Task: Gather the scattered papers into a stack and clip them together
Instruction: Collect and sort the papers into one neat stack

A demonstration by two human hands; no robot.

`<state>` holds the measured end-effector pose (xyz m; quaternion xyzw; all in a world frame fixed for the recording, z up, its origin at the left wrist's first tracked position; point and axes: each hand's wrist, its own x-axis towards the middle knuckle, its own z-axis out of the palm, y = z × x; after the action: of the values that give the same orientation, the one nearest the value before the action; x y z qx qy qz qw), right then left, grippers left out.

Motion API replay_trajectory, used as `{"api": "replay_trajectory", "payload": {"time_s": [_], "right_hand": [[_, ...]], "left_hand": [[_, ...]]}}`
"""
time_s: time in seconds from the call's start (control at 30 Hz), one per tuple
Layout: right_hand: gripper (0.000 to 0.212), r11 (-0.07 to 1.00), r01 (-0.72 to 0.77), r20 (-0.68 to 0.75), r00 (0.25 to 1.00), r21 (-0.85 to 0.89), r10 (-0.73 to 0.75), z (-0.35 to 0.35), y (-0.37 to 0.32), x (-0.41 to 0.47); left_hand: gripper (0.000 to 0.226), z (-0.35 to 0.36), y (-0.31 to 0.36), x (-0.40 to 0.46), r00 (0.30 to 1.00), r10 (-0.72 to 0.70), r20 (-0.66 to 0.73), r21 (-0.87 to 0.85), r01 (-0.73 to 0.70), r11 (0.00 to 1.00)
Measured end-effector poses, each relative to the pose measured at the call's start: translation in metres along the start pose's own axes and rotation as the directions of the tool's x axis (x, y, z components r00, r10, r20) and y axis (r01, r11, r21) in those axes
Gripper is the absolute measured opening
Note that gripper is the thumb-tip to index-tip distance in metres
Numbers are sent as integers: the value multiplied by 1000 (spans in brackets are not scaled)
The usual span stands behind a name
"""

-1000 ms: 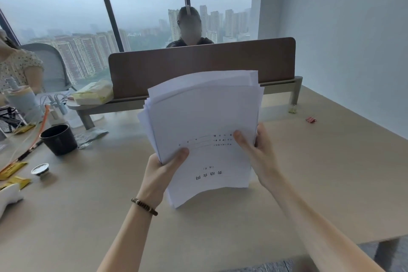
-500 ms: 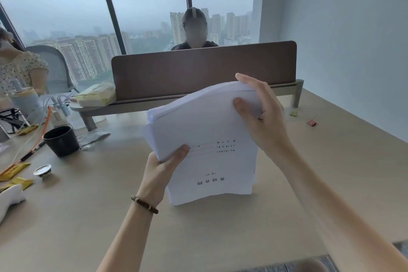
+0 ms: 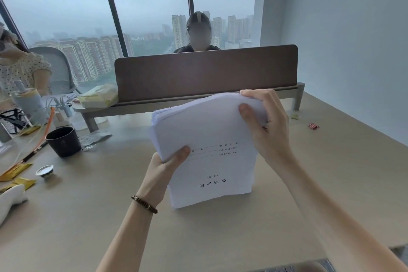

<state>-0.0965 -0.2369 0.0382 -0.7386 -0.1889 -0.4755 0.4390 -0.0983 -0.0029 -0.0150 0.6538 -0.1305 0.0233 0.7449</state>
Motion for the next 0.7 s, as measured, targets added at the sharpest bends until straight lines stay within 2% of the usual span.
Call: {"api": "replay_trajectory", "payload": {"time_s": [0.3,0.43,0.7], "right_hand": [[13,1000,12,-41,999,27,-11,3,-2,0],[19,994,-40,-50,998,104,46,3,-7,2],[17,976,-114,-45,991,184,125,2,-8,3]], "left_hand": [[31,-2,0,3,1000,-1,14,26,1,1000],[30,-2,0,3,1000,5,22,34,-6,999],[29,-1,-1,5,999,17,28,8,-17,1000]]}}
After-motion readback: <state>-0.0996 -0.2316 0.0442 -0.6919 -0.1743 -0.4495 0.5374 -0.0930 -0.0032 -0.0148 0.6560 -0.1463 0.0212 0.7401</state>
